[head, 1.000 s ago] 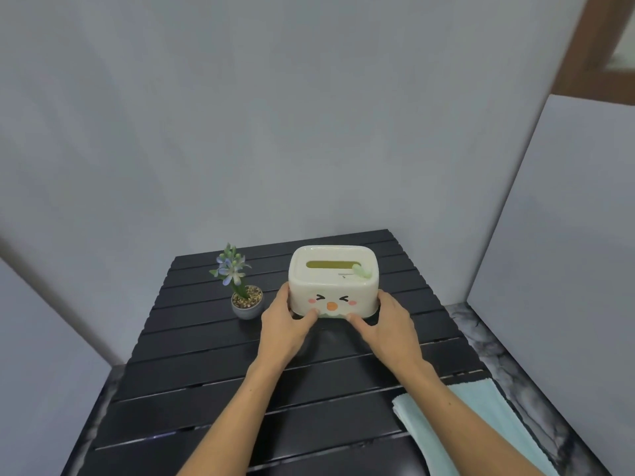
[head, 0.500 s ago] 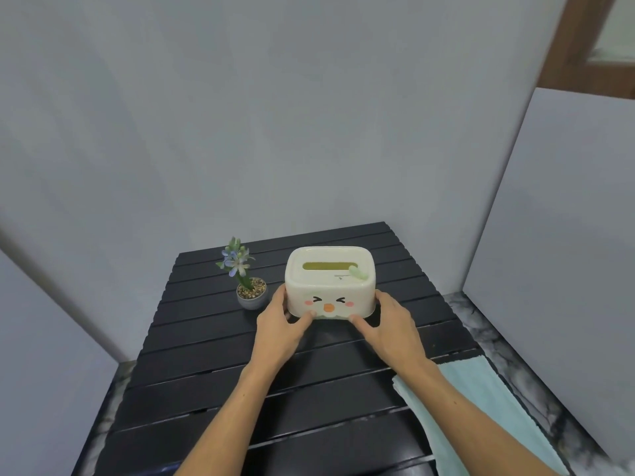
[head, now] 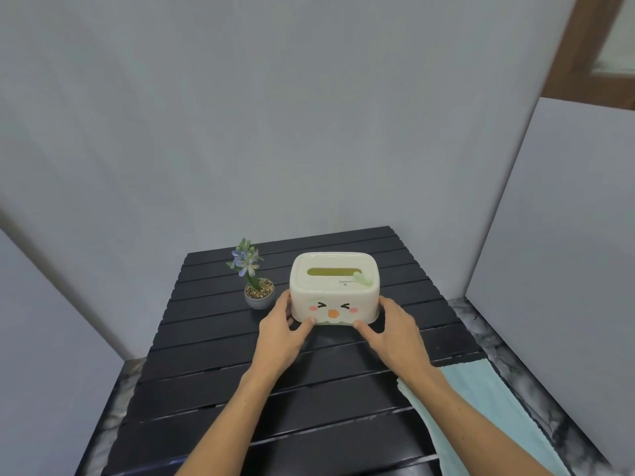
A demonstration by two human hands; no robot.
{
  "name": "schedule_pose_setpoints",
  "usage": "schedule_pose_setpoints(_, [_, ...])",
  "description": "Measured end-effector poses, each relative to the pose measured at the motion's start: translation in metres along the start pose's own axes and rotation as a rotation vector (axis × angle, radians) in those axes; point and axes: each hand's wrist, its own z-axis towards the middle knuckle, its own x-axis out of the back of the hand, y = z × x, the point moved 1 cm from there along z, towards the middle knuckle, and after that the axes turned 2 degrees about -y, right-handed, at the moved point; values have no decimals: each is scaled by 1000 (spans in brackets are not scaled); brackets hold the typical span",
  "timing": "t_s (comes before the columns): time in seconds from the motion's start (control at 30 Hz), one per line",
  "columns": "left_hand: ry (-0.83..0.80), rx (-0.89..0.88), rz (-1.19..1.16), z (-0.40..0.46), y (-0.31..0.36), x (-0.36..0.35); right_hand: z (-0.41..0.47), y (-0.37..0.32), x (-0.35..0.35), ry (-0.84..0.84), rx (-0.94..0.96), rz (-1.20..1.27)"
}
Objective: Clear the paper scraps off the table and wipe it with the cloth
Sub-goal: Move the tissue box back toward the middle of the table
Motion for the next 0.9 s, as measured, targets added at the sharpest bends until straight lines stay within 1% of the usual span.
schedule_pose_setpoints(0.17, [6,-9,13,-5,4,3,-3,2,1,-10,22,10])
schedule_pose_setpoints(0.33, [23,-43,26,-10,8,11,-3,1,9,4,57,112])
schedule_pose_setpoints(0.5, [56,-39,51,-8,15,21,-3,-5,17,24,126,150])
schedule_pose_setpoints(0.73, [46,-137,79,-1,21,19,-3,-11,14,10,170,148])
schedule_pose_setpoints(0.9, [102,-127,41,-3,22,13,-1,-13,12,8,181,143])
